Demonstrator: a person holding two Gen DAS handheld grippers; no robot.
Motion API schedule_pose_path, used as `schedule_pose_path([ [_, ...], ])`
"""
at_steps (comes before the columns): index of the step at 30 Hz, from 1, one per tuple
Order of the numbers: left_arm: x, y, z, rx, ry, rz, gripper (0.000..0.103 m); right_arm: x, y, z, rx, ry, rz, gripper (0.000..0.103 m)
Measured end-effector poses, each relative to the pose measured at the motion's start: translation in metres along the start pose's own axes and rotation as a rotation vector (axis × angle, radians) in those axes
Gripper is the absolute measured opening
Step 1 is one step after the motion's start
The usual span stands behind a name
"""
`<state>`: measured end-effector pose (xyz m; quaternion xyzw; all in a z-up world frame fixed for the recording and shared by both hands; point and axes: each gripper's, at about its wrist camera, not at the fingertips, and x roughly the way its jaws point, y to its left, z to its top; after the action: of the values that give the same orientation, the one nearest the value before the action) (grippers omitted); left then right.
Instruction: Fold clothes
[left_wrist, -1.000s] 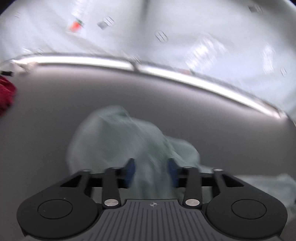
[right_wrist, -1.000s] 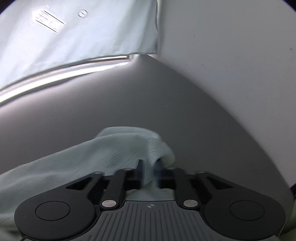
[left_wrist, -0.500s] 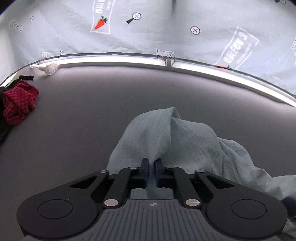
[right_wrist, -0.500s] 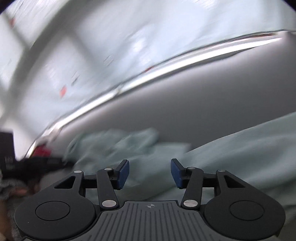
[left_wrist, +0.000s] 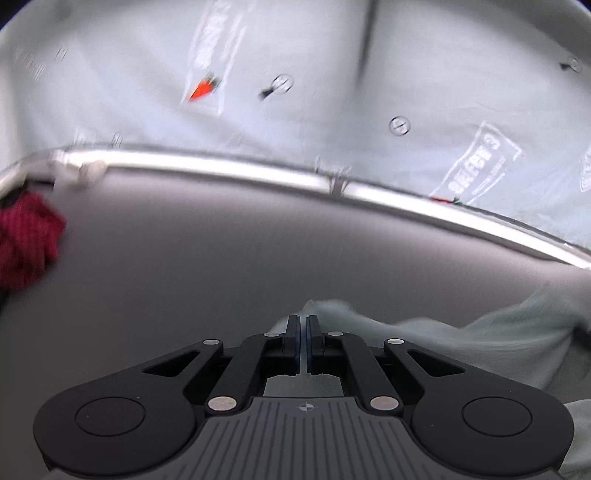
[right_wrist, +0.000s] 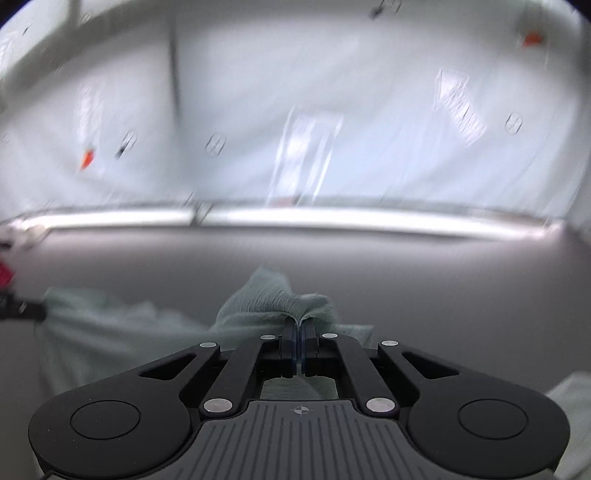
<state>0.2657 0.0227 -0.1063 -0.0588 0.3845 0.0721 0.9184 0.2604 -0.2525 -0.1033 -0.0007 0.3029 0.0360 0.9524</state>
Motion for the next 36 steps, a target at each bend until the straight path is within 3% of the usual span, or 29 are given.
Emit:
schedule_pose_path([
  [2, 0.006, -0.005, 0.005, 0.019, 0.024, -0.037, 0.007, 0.000, -0.006, 0.008, 0.037, -0.020, -0.050, 0.004],
  [4, 0.011, -0.004, 0.002, 0.021, 0.052, -0.052, 0.011, 0.012, -0.016, 0.003, 0.091, 0.059, -0.088, 0.005],
  [7, 0.020, 0.007, -0.008, 0.004, 0.095, -0.063, 0.026, 0.016, -0.035, -0.017, 0.177, 0.153, -0.135, 0.015],
  [9, 0.027, 0.022, -0.013, -0.035, 0.106, -0.076, 0.035, 0.000, -0.049, -0.038, 0.276, 0.175, -0.107, 0.038],
  [10, 0.031, 0.030, -0.013, -0.051, 0.114, -0.086, 0.042, -0.008, -0.054, -0.045, 0.318, 0.177, -0.093, 0.045],
  [11, 0.036, 0.040, -0.013, -0.066, 0.122, -0.101, 0.049, -0.020, -0.059, -0.052, 0.364, 0.174, -0.063, 0.053],
  [13, 0.042, 0.050, -0.013, -0.044, 0.119, -0.120, 0.060, -0.044, -0.065, -0.066, 0.449, 0.171, 0.016, 0.055],
  [15, 0.045, 0.057, -0.014, 0.005, 0.109, -0.118, 0.061, -0.062, -0.062, -0.069, 0.456, 0.169, 0.105, 0.070],
  [16, 0.045, 0.059, -0.015, 0.014, 0.105, -0.099, 0.061, -0.066, -0.053, -0.068, 0.426, 0.168, 0.146, 0.080],
  [18, 0.044, 0.063, -0.016, 0.022, 0.102, -0.072, 0.061, -0.071, -0.024, -0.068, 0.342, 0.165, 0.244, 0.088],
  [20, 0.042, 0.071, -0.019, -0.016, 0.125, -0.084, 0.061, -0.066, 0.020, -0.067, 0.228, 0.178, 0.345, 0.088],
  [22, 0.038, 0.078, -0.024, -0.035, 0.139, -0.080, 0.061, -0.056, 0.060, -0.063, 0.118, 0.193, 0.376, 0.088],
  [25, 0.033, 0.087, -0.029, -0.062, 0.156, -0.082, 0.060, -0.044, 0.119, -0.063, -0.097, 0.173, 0.325, 0.086],
  [26, 0.032, 0.090, -0.032, -0.063, 0.166, -0.091, 0.060, -0.037, 0.134, -0.067, -0.169, 0.175, 0.263, 0.076],
  [27, 0.030, 0.093, -0.035, -0.062, 0.178, -0.104, 0.060, -0.029, 0.150, -0.072, -0.246, 0.179, 0.189, 0.043],
  [29, 0.027, 0.095, -0.040, -0.047, 0.195, -0.114, 0.061, -0.021, 0.161, -0.080, -0.297, 0.193, 0.126, 0.007],
  [33, 0.019, 0.082, -0.047, 0.043, 0.201, -0.121, 0.061, -0.042, 0.131, -0.083, -0.153, 0.181, 0.140, 0.005],
  [36, 0.007, 0.065, -0.053, 0.056, 0.200, -0.188, 0.067, -0.066, 0.099, -0.090, -0.104, 0.191, 0.043, 0.005],
])
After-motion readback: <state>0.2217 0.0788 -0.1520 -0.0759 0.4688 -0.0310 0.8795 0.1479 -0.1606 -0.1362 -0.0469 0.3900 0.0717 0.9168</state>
